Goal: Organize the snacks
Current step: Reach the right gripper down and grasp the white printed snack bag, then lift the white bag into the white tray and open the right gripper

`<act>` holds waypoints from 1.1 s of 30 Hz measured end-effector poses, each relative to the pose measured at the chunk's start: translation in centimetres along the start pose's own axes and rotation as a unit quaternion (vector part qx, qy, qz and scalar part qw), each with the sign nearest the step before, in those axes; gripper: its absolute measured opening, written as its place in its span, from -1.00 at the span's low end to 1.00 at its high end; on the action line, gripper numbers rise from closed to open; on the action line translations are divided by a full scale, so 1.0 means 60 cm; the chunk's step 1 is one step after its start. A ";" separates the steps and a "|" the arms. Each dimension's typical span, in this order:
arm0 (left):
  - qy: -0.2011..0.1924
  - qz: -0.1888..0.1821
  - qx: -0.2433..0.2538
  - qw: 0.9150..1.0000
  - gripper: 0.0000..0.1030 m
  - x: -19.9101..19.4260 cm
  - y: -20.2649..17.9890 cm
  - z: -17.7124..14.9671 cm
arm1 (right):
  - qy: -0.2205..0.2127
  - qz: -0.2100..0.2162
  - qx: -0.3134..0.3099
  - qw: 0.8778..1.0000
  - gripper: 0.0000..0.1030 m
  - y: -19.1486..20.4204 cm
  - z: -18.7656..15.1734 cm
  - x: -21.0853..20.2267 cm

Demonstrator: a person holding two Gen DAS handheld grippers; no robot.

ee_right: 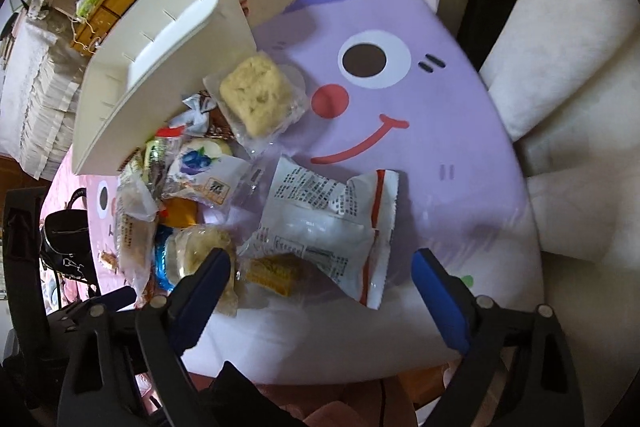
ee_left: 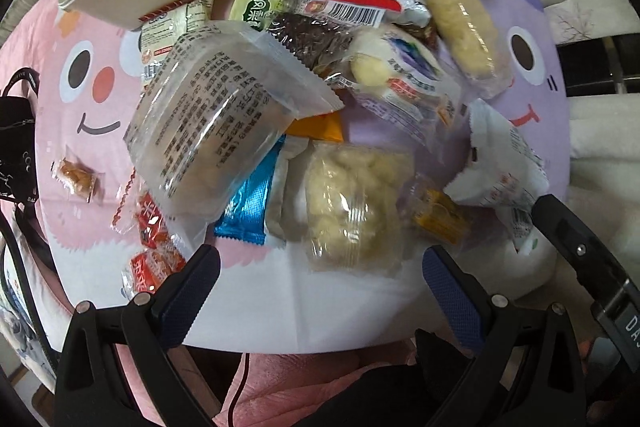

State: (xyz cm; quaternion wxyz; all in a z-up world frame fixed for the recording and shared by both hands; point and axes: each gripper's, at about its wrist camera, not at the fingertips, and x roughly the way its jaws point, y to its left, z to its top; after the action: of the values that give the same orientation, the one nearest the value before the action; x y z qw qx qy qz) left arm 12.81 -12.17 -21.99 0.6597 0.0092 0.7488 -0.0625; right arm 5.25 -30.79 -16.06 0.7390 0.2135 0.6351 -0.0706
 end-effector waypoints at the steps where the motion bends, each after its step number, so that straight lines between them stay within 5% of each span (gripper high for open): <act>1: 0.004 0.001 0.002 1.000 0.96 0.005 0.000 0.005 | 0.006 0.002 0.005 1.000 0.80 0.000 0.004 0.008; 16: 0.067 -0.010 0.016 0.998 0.48 0.082 -0.015 0.052 | 0.065 -0.026 0.049 0.996 0.75 0.004 0.032 0.080; 18: 0.067 -0.015 0.019 0.997 0.06 0.085 -0.016 0.056 | 0.069 -0.024 0.054 0.996 0.74 -0.001 0.037 0.083; 23: 0.069 -0.025 0.013 0.997 -0.23 0.086 -0.027 0.079 | 0.073 -0.012 0.066 0.995 0.67 -0.010 0.040 0.087; 33: 0.030 -0.013 0.022 0.999 -0.27 0.056 -0.020 0.050 | 0.053 0.008 0.070 0.996 0.41 -0.025 0.025 0.061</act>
State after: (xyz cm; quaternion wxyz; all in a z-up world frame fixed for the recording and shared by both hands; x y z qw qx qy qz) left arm 15.19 -13.91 -25.59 0.6355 0.0156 0.7671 -0.0869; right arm 6.72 -32.15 -19.79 0.6885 0.2731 0.6648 -0.0974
